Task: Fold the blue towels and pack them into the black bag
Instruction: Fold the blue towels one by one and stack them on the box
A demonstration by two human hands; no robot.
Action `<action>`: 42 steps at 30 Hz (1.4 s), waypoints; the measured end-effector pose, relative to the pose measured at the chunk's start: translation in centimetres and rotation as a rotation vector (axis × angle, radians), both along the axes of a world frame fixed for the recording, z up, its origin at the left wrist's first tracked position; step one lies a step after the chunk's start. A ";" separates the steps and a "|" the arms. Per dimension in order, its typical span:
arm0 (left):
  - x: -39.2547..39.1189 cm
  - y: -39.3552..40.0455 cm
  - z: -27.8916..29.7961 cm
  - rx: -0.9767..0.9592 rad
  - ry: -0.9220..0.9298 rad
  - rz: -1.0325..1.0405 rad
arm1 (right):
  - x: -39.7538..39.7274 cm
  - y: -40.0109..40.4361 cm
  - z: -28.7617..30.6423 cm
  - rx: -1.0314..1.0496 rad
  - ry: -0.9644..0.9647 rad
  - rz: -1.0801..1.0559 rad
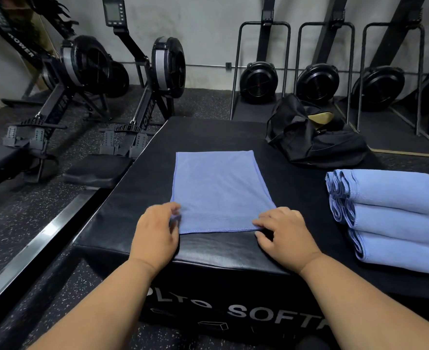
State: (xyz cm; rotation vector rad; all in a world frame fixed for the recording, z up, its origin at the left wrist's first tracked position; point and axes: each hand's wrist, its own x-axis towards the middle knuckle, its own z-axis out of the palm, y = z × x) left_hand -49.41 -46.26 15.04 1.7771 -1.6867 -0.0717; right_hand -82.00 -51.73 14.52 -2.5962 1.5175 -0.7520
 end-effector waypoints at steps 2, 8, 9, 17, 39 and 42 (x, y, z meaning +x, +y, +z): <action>0.5 1.0 -0.2 0.102 0.035 -0.059 | -0.3 -0.2 0.0 0.082 -0.019 -0.029; 2.1 0.4 0.8 0.213 0.069 -0.137 | -0.1 -0.5 0.1 0.096 -0.065 -0.056; 2.0 0.0 1.0 0.224 0.062 -0.124 | 0.0 -0.5 0.2 0.083 -0.063 -0.062; 0.1 0.9 3.6 0.135 0.108 -0.036 | 0.0 1.0 2.8 0.074 -0.130 -0.093; -1.1 19.3 19.1 -0.105 0.514 0.091 | -0.6 17.8 19.8 0.703 -1.139 0.179; -1.1 20.7 16.8 -0.014 0.568 0.121 | -0.5 19.7 17.8 0.892 -1.113 0.198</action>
